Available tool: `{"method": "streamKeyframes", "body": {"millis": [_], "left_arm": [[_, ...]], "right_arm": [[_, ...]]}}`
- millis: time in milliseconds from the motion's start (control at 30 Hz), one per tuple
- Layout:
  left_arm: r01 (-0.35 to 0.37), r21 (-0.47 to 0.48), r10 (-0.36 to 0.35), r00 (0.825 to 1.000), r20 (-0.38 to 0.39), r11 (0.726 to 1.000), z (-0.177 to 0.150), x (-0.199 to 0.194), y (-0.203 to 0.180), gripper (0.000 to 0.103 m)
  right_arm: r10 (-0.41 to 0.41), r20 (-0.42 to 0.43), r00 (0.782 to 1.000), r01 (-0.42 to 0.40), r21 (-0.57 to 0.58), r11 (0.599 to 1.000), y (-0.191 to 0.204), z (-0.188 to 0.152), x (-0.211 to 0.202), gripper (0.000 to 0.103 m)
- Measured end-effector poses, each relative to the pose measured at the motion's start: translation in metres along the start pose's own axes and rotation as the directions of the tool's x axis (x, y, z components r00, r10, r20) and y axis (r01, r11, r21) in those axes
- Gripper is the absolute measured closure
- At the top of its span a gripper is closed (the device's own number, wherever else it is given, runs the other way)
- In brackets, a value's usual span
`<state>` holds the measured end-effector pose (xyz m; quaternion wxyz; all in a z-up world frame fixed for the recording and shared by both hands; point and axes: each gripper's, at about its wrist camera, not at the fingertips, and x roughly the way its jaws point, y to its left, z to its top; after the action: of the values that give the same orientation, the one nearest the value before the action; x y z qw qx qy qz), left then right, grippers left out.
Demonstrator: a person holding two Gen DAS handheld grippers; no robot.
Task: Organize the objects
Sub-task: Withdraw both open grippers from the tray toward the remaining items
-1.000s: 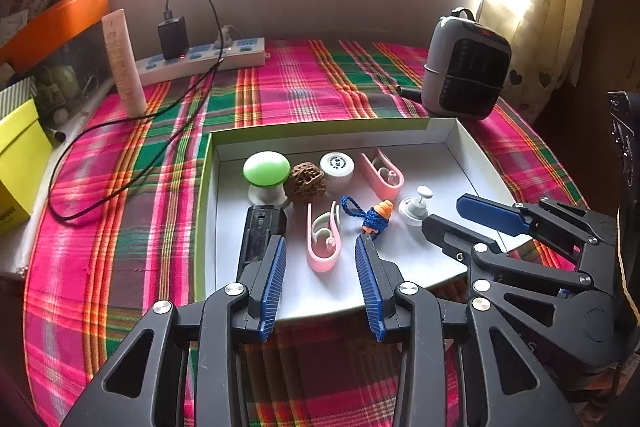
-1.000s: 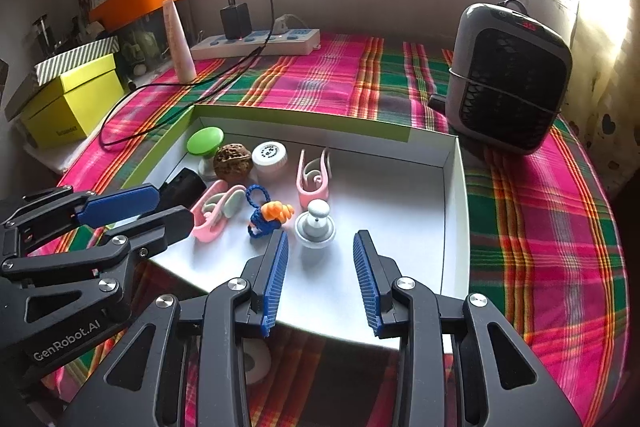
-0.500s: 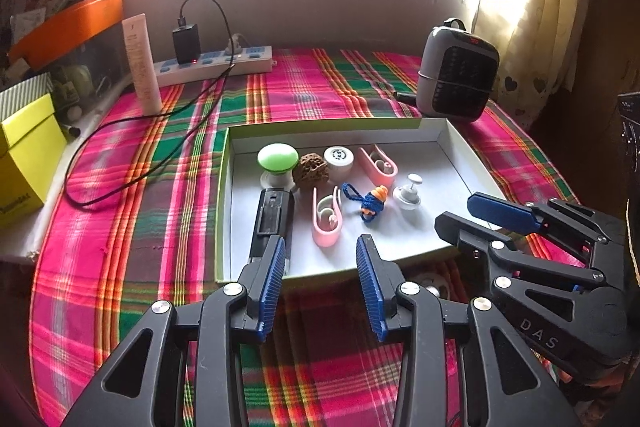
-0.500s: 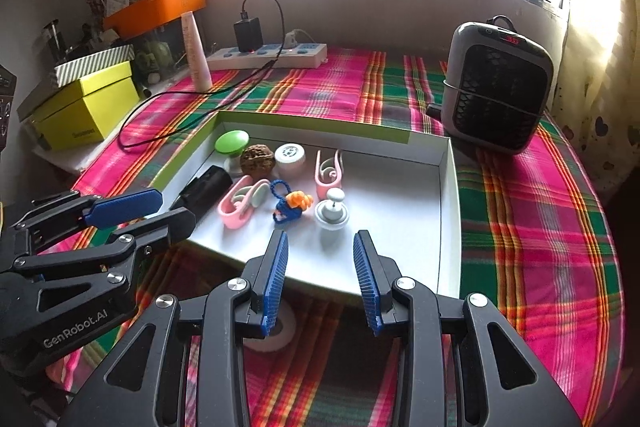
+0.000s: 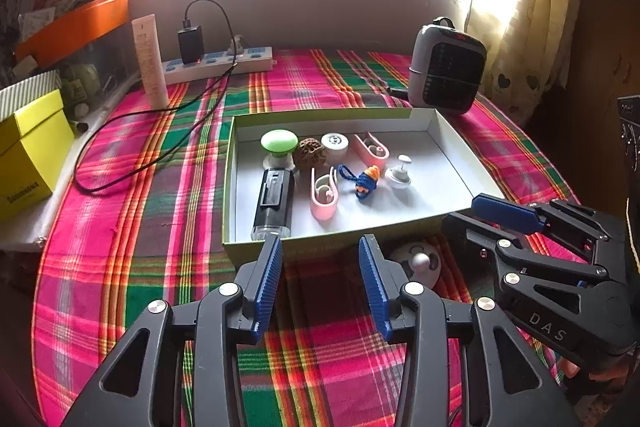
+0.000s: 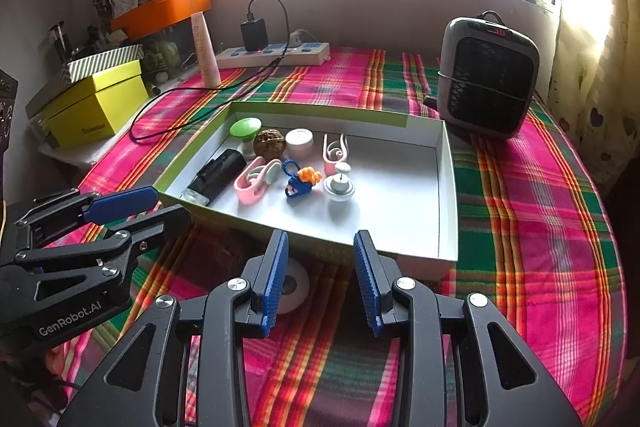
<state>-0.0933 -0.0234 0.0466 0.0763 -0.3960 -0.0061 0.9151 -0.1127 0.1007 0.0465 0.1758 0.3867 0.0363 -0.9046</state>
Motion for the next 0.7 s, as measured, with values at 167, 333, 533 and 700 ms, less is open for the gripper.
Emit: {"method": "streamKeyframes", "body": {"millis": [167, 333, 533, 700], "left_arm": [[0.003, 0.002, -0.003, 1.000, -0.003, 1.000, -0.005, -0.004, -0.001, 0.064], [0.004, 0.003, -0.004, 1.000, -0.003, 1.000, -0.011, -0.009, -0.003, 0.064], [0.020, -0.001, -0.020, 1.000, -0.005, 1.000, -0.019, -0.012, -0.002, 0.064], [0.058, -0.028, -0.059, 0.998, -0.032, 0.998, -0.031, -0.008, 0.005, 0.063]], "right_arm": [[0.004, 0.003, 1.000, -0.004, -0.003, 1.000, 0.003, -0.006, -0.005, 0.068], [0.004, 0.000, 1.000, -0.004, -0.007, 1.000, 0.006, -0.011, -0.009, 0.068], [0.011, -0.005, 1.000, -0.011, -0.004, 1.000, 0.007, -0.020, -0.012, 0.067], [0.014, -0.031, 0.999, -0.014, 0.006, 1.000, 0.006, -0.029, -0.008, 0.062]]}}
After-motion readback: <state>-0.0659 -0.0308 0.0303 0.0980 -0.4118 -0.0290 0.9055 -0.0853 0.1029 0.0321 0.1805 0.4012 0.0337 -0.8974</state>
